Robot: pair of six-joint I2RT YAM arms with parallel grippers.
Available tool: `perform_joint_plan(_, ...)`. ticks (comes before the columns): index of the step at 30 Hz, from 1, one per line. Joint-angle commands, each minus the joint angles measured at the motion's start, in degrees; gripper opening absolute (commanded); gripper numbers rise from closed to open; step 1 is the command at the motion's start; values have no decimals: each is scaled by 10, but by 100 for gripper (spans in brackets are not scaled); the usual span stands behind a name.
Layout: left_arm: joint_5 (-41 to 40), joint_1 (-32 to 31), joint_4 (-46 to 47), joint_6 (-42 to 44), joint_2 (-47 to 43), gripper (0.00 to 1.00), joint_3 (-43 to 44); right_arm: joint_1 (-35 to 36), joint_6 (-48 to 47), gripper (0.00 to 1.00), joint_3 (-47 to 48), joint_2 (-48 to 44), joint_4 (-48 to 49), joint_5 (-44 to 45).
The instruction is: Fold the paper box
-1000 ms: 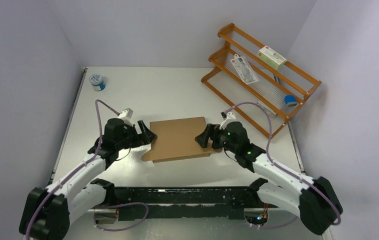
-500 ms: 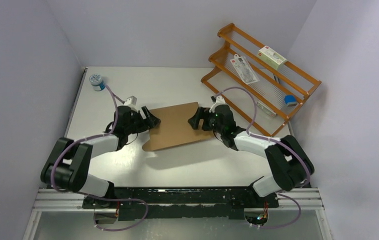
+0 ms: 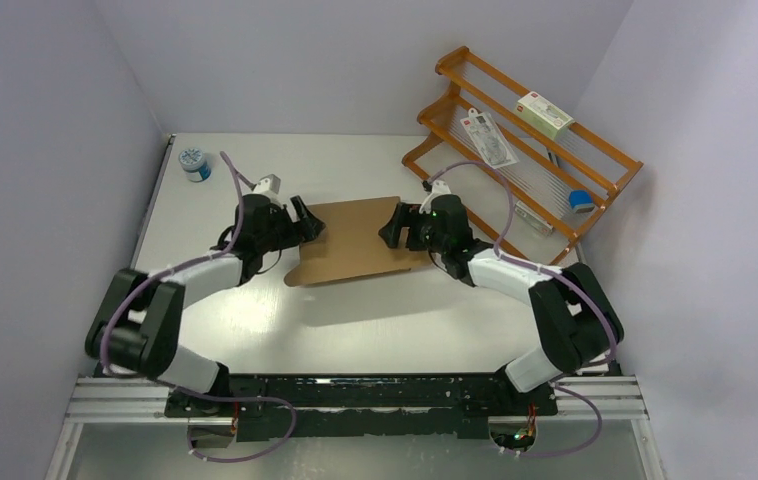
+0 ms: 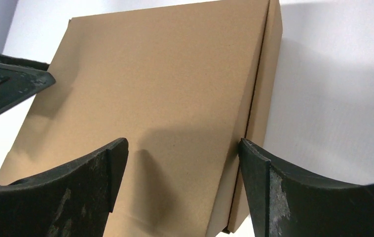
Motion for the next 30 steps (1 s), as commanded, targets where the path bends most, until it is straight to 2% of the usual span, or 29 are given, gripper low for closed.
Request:
perform_joint_plan(1, -60, -27, -61, 36, -110, 89, -27, 7, -23, 86, -14, -58, -23, -18)
perform_joint_plan(4, -87, -45, -98, 44, -177, 90, -59, 9, -34, 86, -31, -85, -31, -29)
perform_joint_plan(7, -88, -54, -120, 52, -208, 90, -74, 8, -40, 86, -38, -90, -38, -30)
perform_joint_plan(13, -88, -75, -145, 64, -179, 90, -71, 8, -51, 85, -55, -106, -60, 24)
perform_joint_plan(19, -133, -92, -195, 71, -207, 87, -72, 9, -60, 77, -73, -104, -74, 6)
perform_joint_plan(22, -148, -98, -226, 73, -216, 87, -80, 9, -55, 76, -93, -111, -71, 4)
perform_joint_plan(30, -148, -100, -230, 66, -200, 84, -98, 8, -52, 75, -121, -101, -53, 31)
